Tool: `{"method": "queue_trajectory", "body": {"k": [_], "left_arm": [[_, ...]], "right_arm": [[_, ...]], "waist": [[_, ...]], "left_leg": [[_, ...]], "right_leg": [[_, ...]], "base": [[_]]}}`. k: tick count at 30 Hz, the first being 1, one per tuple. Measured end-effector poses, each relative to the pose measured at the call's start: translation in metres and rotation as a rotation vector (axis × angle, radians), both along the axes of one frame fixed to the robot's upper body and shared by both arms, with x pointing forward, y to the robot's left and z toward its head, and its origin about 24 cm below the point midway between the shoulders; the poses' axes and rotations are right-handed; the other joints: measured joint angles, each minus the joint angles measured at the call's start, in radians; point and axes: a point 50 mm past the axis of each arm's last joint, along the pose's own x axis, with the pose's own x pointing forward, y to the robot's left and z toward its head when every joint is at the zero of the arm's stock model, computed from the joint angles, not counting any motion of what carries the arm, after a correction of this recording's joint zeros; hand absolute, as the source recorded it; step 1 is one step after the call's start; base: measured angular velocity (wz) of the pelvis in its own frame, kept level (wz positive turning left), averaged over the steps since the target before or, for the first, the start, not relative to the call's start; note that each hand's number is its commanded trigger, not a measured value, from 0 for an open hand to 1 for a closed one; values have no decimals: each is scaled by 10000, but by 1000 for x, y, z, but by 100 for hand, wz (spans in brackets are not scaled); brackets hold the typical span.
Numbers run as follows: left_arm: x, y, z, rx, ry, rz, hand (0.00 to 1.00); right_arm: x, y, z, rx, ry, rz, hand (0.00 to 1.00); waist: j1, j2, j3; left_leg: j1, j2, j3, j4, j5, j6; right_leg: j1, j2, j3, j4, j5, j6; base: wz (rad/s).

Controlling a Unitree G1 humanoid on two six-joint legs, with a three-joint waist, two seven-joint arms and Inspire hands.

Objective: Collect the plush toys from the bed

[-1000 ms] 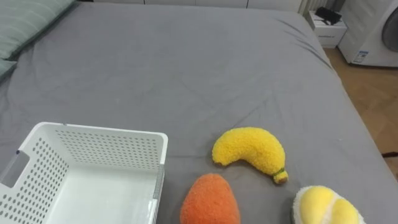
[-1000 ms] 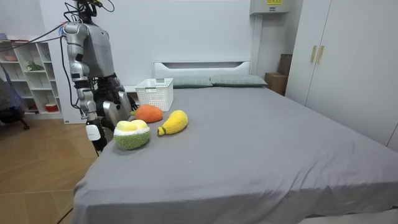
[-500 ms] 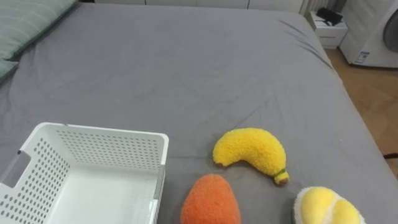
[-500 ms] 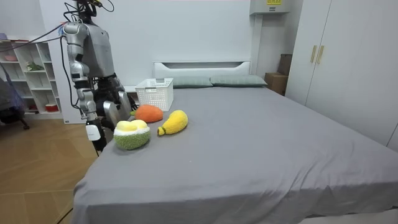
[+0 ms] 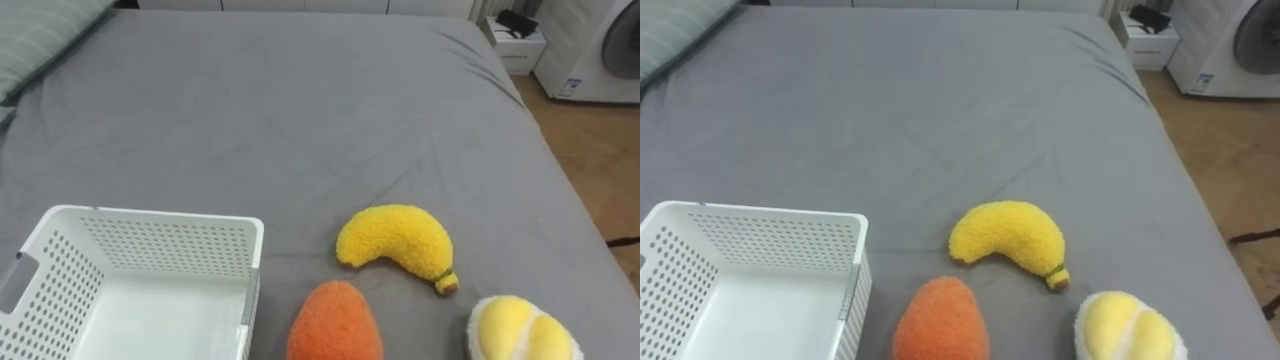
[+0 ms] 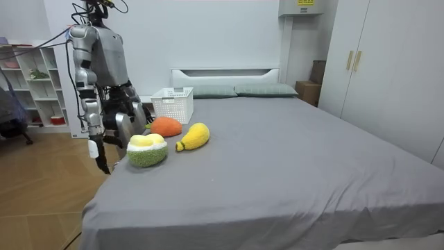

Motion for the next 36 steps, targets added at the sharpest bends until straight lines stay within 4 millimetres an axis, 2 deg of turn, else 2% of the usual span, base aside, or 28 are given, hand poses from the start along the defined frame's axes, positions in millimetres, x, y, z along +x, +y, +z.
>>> {"method": "queue_trajectory", "body": {"k": [6, 14, 15, 16, 18, 22, 25, 26, 27, 31, 32, 36], "left_arm": [[-1, 8, 2, 172, -58, 546, 0], [-1, 9, 2, 227, 8, 568, 0], [-1, 10, 3, 244, 7, 557, 0], [-1, 11, 3, 264, 4, 547, 0], [-1, 13, 4, 328, 1, 499, 0], [1, 19, 6, 468, -70, 408, 0], [2, 19, 6, 493, -131, 381, 0], [3, 20, 6, 509, -135, 321, 0], [4, 22, 7, 547, -137, 181, 0], [5, 23, 8, 586, -138, -2, 0], [6, 22, 8, 531, -143, -89, 0], [7, 21, 7, 375, -213, -194, 0]], "right_arm": [[-2, -15, 4, -836, -4, -1440, 0], [22, -33, 11, -1804, -592, -1648, 0], [31, -36, 13, -1965, -802, -1576, 0], [36, -39, 14, -2137, -921, -1458, 0], [44, -45, 18, -2437, -1121, -1248, 0], [70, -56, 30, -3296, -1943, -495, 0], [94, -65, 42, -4068, -2673, 189, 0], [104, -68, 49, -4411, -2961, 549, 0], [113, -70, 55, -4713, -3269, 919, 0], [135, -74, 69, -5409, -3914, 1362, 0], [144, -74, 76, -5619, -4287, 1608, 0], [170, -71, 99, -6185, -5629, 2239, 0]], "waist": [[-161, -78, 12], [-275, -76, 9], [-273, -143, -7], [-255, -143, 21], [-251, -186, 28], [-232, -328, 102], [-163, -384, 96], [-82, -308, 44], [-55, -324, 10], [19, -359, -4], [13, -295, 19], [43, -222, 21]], "left_leg": [[-11, -16, 60, 0, -11, 23], [-105, -8, 74, -14, -10, 22], [-97, -8, 69, -18, -10, 21], [-83, -2, 77, -22, -10, 21], [-76, 1, 77, -17, -9, 21], [-164, 15, 83, 4, -13, 19], [-247, 14, 148, 7, -9, 22], [-291, 23, 209, 40, -6, 24], [-334, 28, 220, 72, -5, 25], [-381, 34, 214, 40, -6, 24], [-406, 37, 214, 34, -6, 24], [-442, 55, 252, 1, -6, 21]], "right_leg": [[-87, -14, 99, 19, 10, 22], [-177, 2, 115, 71, 24, 23], [-176, 1, 111, 104, 24, 23], [-176, 6, 119, 138, 24, 23], [-175, 5, 119, 168, 24, 23], [-252, 4, 109, 192, 26, 20], [-407, 19, 230, 189, 26, 20], [-487, 17, 250, 213, 32, 19], [-528, 17, 251, 200, 46, 23], [-537, 25, 231, 210, 59, 25], [-538, 30, 232, 204, 67, 22], [-544, 40, 238, 202, 75, 13]], "base": [[-5], [0], [0], [0], [0], [-1], [-9], [-10], [-7], [2], [0], [0]]}}
